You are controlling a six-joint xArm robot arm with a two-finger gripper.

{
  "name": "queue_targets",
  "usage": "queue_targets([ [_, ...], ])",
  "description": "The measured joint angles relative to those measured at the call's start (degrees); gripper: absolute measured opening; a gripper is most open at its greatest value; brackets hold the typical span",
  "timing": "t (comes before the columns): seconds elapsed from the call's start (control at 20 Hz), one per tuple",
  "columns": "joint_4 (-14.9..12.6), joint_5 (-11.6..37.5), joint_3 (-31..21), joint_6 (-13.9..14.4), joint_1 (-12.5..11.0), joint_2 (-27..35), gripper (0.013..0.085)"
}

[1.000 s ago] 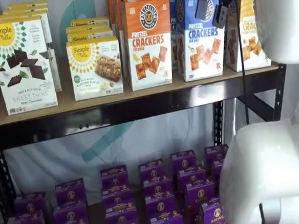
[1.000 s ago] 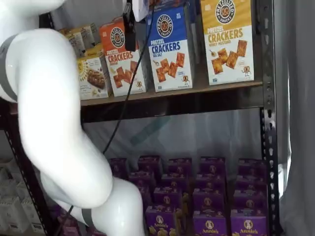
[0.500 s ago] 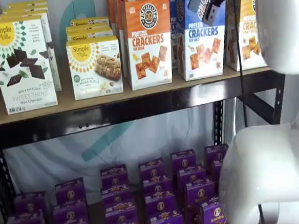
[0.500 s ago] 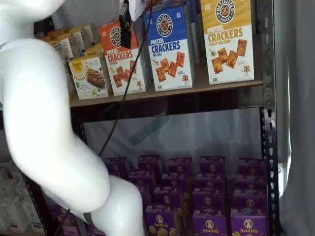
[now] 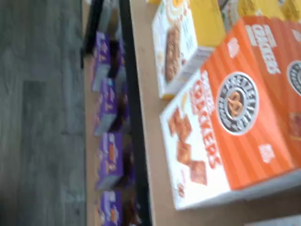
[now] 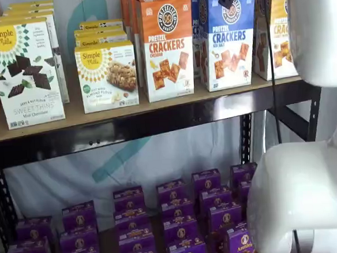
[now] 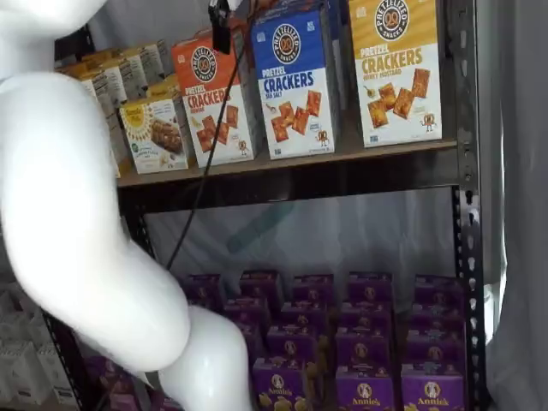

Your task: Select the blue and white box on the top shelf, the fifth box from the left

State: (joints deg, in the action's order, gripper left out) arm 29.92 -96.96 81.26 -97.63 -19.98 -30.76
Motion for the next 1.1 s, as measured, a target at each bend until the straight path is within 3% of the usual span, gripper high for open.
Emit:
queue_targets([
  [0.25, -5.36, 3.97, 3.45, -0.70, 2.11, 3.20, 0.0850],
  [0.7, -10.04, 1.02, 14.92, -1.12, 3.35, 13.39, 0.0850],
  [1.1, -12.95, 2.77, 16.24, -1.92, 4.49, 17.10, 0.0850],
])
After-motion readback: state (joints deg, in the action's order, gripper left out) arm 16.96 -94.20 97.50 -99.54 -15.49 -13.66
